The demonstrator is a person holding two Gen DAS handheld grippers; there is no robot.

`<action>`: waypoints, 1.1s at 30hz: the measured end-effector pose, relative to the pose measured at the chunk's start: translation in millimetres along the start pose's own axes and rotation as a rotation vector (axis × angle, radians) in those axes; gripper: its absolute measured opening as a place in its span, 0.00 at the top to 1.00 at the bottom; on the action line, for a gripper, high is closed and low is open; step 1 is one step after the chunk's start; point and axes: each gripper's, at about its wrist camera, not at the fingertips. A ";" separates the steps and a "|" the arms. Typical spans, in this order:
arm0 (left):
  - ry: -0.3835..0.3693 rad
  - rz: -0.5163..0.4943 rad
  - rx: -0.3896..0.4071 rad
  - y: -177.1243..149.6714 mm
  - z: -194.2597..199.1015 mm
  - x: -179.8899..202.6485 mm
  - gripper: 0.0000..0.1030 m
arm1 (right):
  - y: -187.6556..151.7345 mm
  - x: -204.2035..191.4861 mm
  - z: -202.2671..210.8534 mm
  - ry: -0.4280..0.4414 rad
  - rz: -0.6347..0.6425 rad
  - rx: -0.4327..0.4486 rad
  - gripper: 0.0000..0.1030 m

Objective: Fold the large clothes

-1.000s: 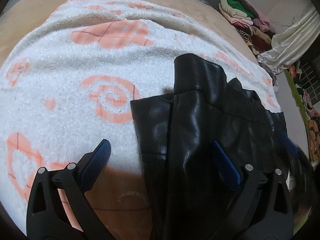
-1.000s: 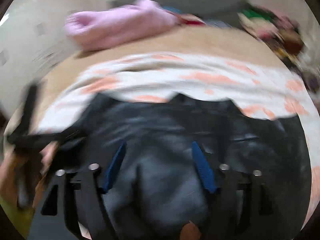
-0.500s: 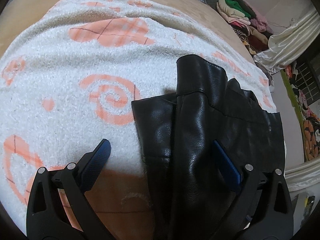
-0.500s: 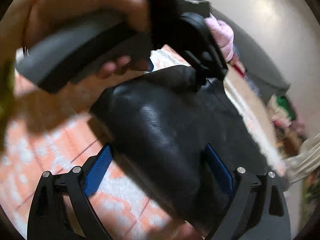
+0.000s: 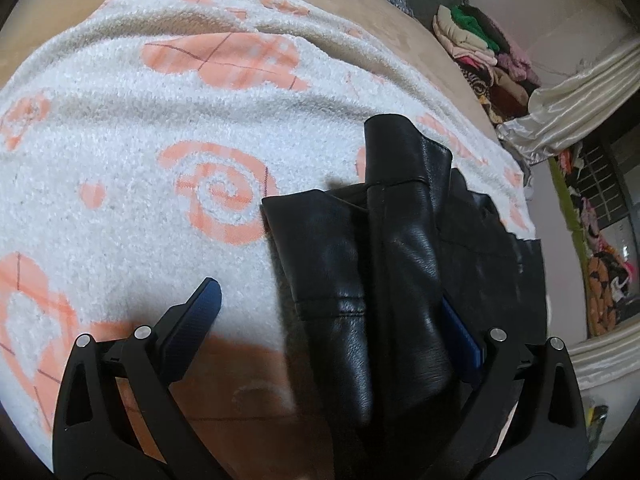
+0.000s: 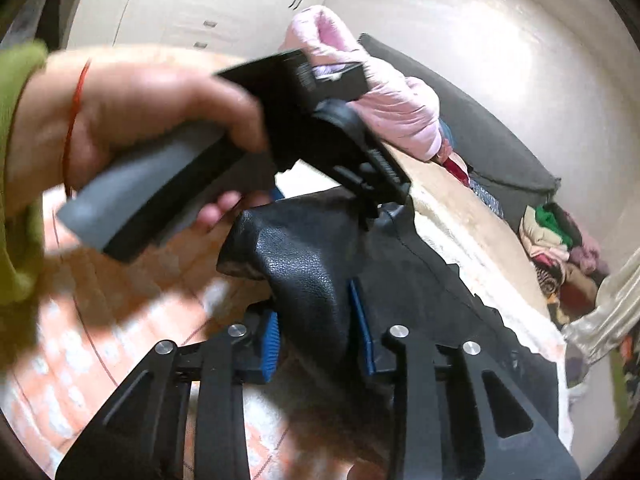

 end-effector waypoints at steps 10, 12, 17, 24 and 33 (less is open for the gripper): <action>-0.018 -0.085 0.093 -11.6 24.6 41.6 0.66 | 3.2 24.9 11.2 0.056 -0.105 0.026 0.76; -0.007 -0.116 0.133 -14.2 34.6 55.1 0.67 | 1.1 27.4 21.5 0.053 -0.117 0.046 0.77; 0.012 -0.169 0.216 -20.3 62.2 101.9 0.67 | -3.5 49.5 49.7 0.054 -0.165 0.089 0.78; 0.063 -0.279 0.255 -21.5 69.9 180.7 0.67 | -23.4 106.7 86.1 0.026 -0.345 0.124 0.81; 0.095 -0.376 0.267 -35.5 51.1 258.8 0.66 | -64.9 161.9 108.9 0.011 -0.531 0.143 0.84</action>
Point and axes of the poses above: each gripper's, at about its wrist camera, not at the fingertips, and z roughly against the way its jaws point, x to its right, y to its top, and after that the axes turned 5 degrees about -x, right-handed
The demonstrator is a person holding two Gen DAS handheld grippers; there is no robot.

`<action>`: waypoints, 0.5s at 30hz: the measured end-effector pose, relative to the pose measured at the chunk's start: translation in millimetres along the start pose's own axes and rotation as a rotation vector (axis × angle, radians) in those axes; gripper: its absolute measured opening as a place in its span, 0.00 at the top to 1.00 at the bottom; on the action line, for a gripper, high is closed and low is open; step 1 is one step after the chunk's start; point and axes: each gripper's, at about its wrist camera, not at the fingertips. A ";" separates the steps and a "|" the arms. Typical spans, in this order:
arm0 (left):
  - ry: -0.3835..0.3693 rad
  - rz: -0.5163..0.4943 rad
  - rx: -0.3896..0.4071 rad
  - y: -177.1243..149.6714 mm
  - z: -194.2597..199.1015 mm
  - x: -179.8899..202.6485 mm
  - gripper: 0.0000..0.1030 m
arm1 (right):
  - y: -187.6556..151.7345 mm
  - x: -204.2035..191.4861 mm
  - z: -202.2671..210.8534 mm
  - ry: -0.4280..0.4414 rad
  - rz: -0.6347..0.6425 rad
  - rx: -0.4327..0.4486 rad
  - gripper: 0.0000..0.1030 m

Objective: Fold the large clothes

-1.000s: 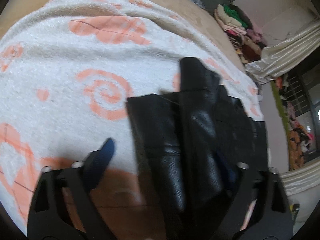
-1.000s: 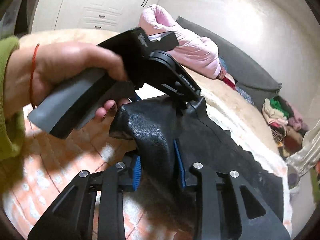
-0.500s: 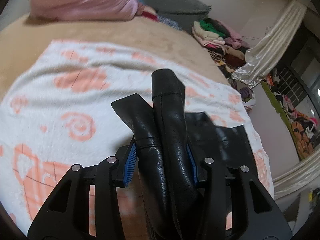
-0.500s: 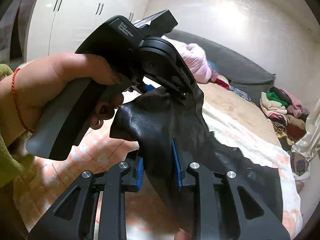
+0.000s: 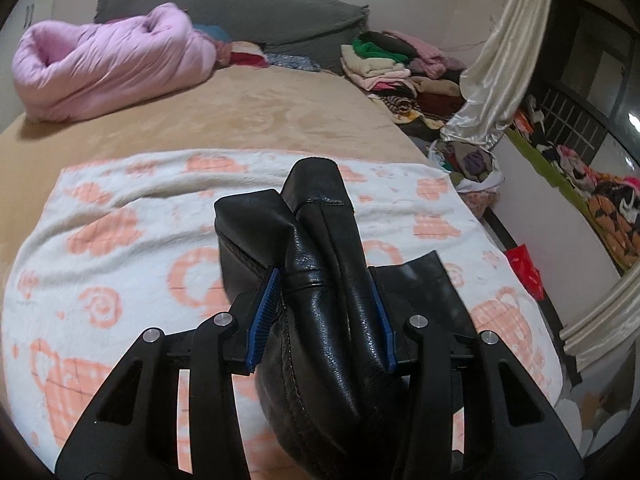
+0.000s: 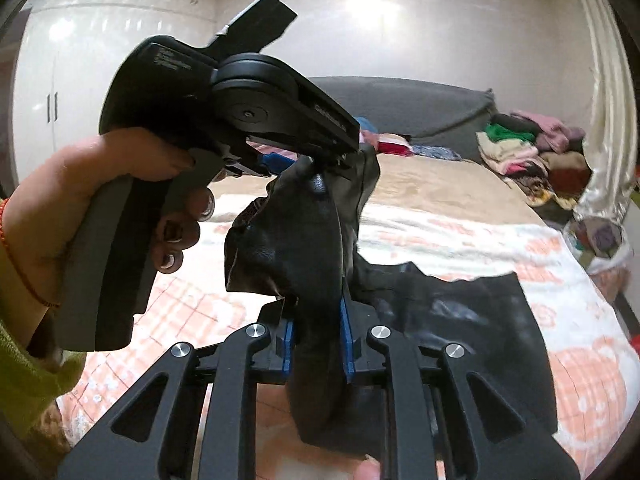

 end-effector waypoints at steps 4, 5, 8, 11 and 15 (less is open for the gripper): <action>0.002 -0.031 -0.010 2.6 -8.9 28.8 0.64 | -9.7 22.2 11.0 -0.001 -0.066 0.011 0.85; 0.002 -0.037 -0.011 2.4 -11.0 34.9 0.63 | -12.2 28.7 13.9 -0.005 -0.083 0.012 0.85; 0.004 -0.059 -0.021 2.9 -18.7 53.8 0.62 | -19.5 40.3 20.0 -0.010 -0.116 0.010 0.85; 0.002 -0.076 -0.036 3.3 -28.2 70.1 0.62 | -28.5 54.9 23.0 -0.009 -0.163 0.005 0.86; 0.005 -0.093 -0.052 2.1 -38.8 88.2 0.62 | -39.4 81.8 23.7 0.008 -0.246 -0.003 0.86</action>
Point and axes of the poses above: each gripper's, at about its wrist camera, not at the fingertips, and z roughly against the way its jaws point, x to its right, y to its top, and after that the axes turned 5 degrees about -x, right-handed
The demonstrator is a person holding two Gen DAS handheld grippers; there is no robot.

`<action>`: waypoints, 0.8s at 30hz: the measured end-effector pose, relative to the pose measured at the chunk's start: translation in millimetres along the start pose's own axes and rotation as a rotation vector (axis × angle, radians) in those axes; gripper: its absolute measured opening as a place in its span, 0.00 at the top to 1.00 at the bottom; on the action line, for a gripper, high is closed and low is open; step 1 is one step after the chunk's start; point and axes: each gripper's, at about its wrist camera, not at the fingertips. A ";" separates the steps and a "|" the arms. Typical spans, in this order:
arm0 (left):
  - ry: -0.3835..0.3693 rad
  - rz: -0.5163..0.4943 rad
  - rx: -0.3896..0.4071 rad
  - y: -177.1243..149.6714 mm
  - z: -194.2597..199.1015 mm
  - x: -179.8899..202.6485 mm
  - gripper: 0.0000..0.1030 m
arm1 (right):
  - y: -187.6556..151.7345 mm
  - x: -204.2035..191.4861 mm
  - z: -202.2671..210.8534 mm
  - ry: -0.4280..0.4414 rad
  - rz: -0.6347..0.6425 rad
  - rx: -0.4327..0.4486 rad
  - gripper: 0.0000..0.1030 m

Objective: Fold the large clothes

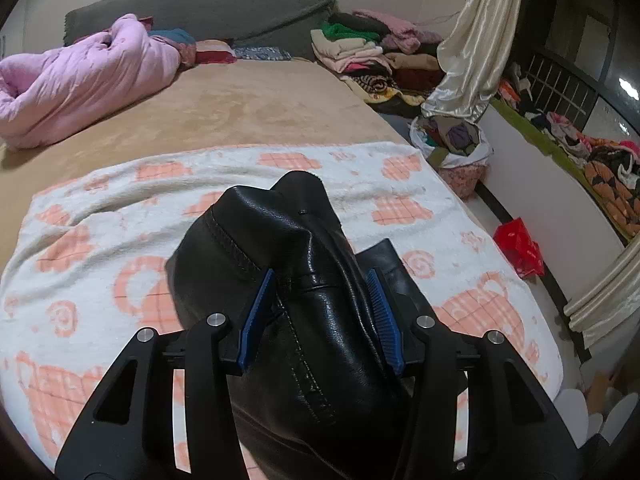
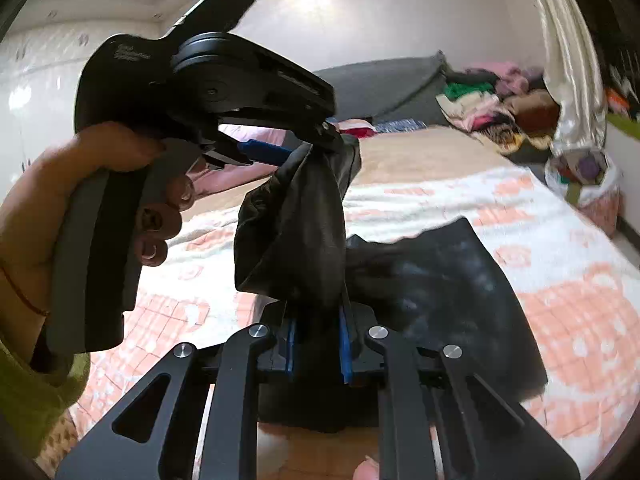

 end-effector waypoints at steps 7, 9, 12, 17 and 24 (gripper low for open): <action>0.001 -0.012 -0.036 1.6 -25.4 27.8 0.62 | -13.1 33.0 3.0 0.013 -0.114 -0.027 0.86; -0.020 0.004 -0.065 1.0 -35.8 31.1 0.62 | -17.9 43.5 2.1 0.007 -0.157 -0.039 0.86; -0.059 0.022 -0.085 -2.5 -47.9 35.0 0.62 | -26.6 65.4 -2.6 0.024 -0.257 -0.081 0.86; -0.092 0.066 -0.061 -14.6 -42.2 14.6 0.46 | -45.4 99.7 -5.8 0.106 -0.458 -0.141 0.86; 0.100 0.067 -0.112 -73.5 -52.4 -54.5 0.36 | -62.7 126.0 -15.0 0.222 -0.660 -0.198 0.81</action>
Point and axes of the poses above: each gripper's, at about its wrist camera, not at the fingertips, and z roughly against the way its jaws point, x to its right, y to its top, and after that the axes turned 5 degrees about -x, right-handed
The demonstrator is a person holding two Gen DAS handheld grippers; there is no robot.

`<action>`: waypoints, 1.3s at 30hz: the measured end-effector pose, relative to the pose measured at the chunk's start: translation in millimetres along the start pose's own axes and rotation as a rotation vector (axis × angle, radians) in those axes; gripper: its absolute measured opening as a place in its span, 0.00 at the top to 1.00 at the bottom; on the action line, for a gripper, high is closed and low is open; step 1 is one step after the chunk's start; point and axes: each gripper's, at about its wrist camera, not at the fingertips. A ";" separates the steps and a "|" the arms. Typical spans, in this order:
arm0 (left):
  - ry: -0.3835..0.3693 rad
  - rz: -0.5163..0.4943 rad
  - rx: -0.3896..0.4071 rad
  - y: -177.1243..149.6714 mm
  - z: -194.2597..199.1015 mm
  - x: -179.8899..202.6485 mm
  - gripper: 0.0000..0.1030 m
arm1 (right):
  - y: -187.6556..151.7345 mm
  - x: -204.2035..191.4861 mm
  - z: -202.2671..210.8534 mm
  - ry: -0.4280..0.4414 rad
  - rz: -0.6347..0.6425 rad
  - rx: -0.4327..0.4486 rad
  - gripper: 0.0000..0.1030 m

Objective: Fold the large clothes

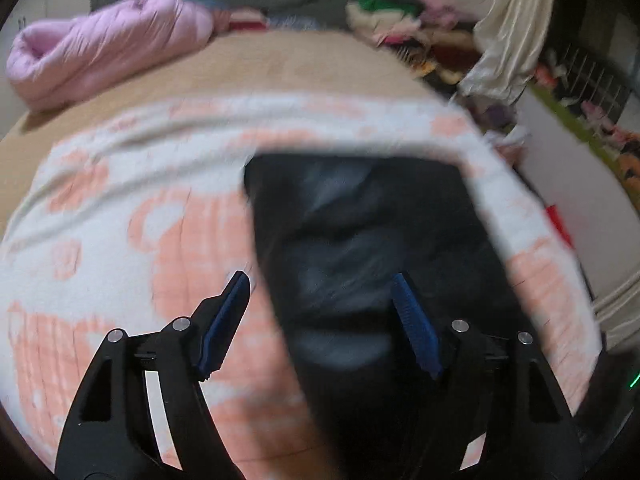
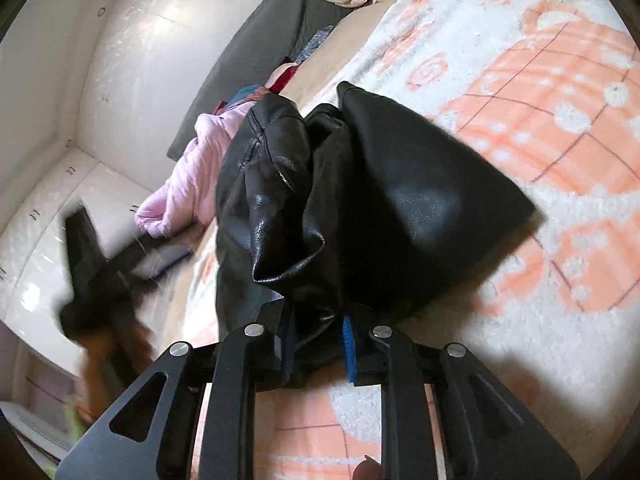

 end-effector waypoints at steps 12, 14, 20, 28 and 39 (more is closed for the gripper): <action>-0.068 0.033 -0.033 -21.0 -12.0 -13.4 0.44 | 92.1 -64.8 -57.9 -0.214 0.250 -0.194 0.47; -0.098 0.052 -0.035 -17.7 -10.2 -14.1 0.43 | 99.6 -74.1 -67.7 -0.187 0.295 -0.212 0.75; -0.182 0.070 0.014 -7.8 19.7 -9.5 0.29 | 119.8 -109.2 -9.4 -0.046 0.421 -0.097 0.77; -0.259 0.100 -0.113 -19.4 -20.2 6.0 0.12 | 124.2 -9.8 -14.6 -0.116 0.237 -0.111 0.77; -0.251 0.056 -0.163 -18.2 -43.1 40.0 0.09 | 101.7 22.2 -14.2 -0.229 0.234 -0.066 0.39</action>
Point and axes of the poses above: each gripper's, at about its wrist camera, not at the fingertips, and z roughly against the way its jaws point, x to its right, y to its top, and after that the axes turned 5 degrees about -x, right-handed
